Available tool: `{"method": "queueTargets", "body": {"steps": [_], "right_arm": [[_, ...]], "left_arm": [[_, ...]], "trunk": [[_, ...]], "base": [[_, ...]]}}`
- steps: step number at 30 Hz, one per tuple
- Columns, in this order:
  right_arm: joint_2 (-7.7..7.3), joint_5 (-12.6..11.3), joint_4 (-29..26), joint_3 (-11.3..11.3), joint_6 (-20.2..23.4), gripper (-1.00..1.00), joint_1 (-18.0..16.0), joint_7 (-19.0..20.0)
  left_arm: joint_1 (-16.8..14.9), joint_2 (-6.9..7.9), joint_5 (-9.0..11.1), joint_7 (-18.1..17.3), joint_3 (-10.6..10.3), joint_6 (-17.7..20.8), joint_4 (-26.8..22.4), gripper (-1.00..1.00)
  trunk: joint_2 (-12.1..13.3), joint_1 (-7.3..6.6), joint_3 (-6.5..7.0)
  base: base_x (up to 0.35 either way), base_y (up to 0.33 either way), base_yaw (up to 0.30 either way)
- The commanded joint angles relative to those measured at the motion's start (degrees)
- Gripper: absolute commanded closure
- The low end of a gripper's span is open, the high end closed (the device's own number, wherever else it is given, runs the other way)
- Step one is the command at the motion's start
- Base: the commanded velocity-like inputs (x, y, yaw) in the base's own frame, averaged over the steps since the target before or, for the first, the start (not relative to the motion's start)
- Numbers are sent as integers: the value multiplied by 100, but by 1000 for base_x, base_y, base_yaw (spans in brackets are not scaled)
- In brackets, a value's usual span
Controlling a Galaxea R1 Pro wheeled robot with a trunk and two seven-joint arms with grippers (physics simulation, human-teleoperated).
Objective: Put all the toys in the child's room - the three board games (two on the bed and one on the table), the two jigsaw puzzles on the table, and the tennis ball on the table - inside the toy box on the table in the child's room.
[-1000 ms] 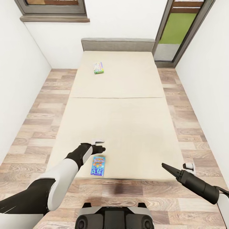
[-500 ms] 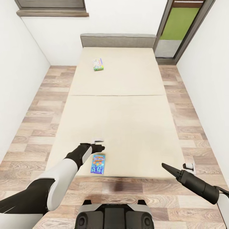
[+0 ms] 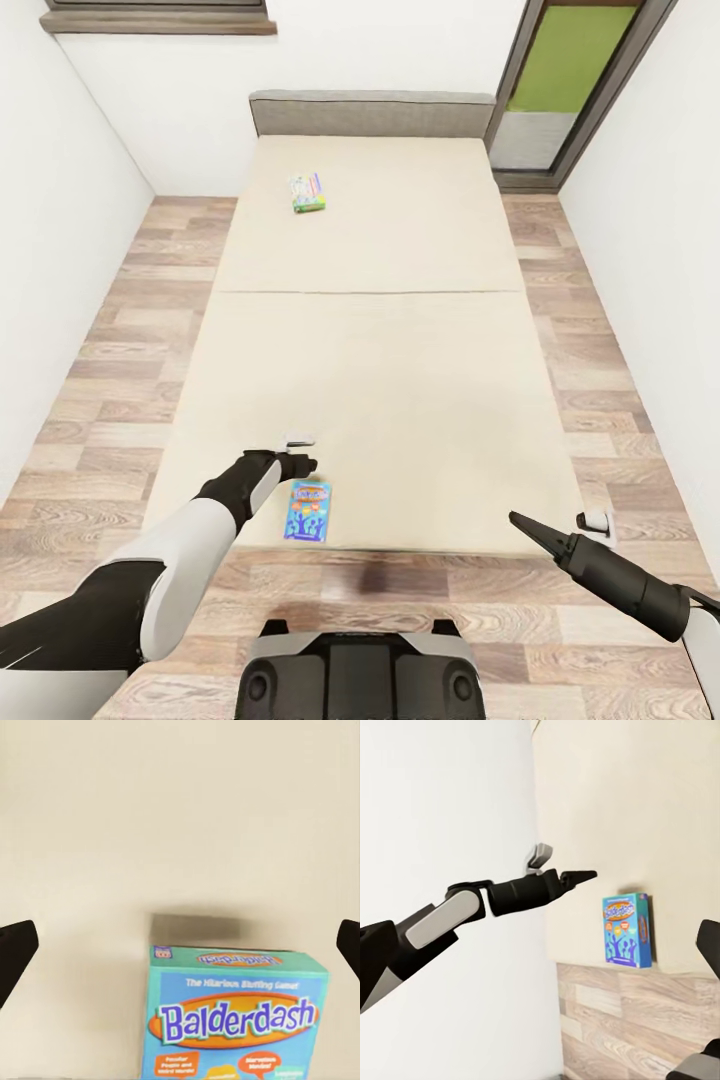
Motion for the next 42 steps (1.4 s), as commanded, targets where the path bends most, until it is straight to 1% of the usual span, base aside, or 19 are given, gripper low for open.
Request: {"method": "queueTargets", "body": {"steps": [1, 5, 13, 26, 36, 42], "right_arm": [[-1, -4, 0, -4, 23, -100, -3, 13], [1, -5, 0, -3, 18, -100, -3, 13], [1, -5, 0, -4, 15, -100, -3, 13], [5, -5, 0, -3, 15, -100, -3, 13], [5, -5, 0, -3, 15, -100, -3, 13], [5, -5, 0, -3, 15, -100, -3, 13]], "left_arm": [[-1, 33, 2, 66, 26, 33, -4, -100], [-1, 130, 2, 128, 25, 32, 12, -100], [-1, 173, 2, 154, 19, 29, 19, -100], [-1, 171, 2, 158, 29, 24, 14, -100], [-1, 94, 2, 159, 42, 23, -20, -100], [-1, 71, 2, 163, 41, 23, -181, -100]], "trunk": [[-9, 3, -16], [-9, 3, -54], [-9, 3, -129], [-9, 3, -252], [-9, 3, -346], [-9, 3, -403]], "base": [[0, 0, 0], [0, 0, 0], [0, 0, 0], [0, 0, 0], [0, 0, 0], [0, 0, 0]]}}
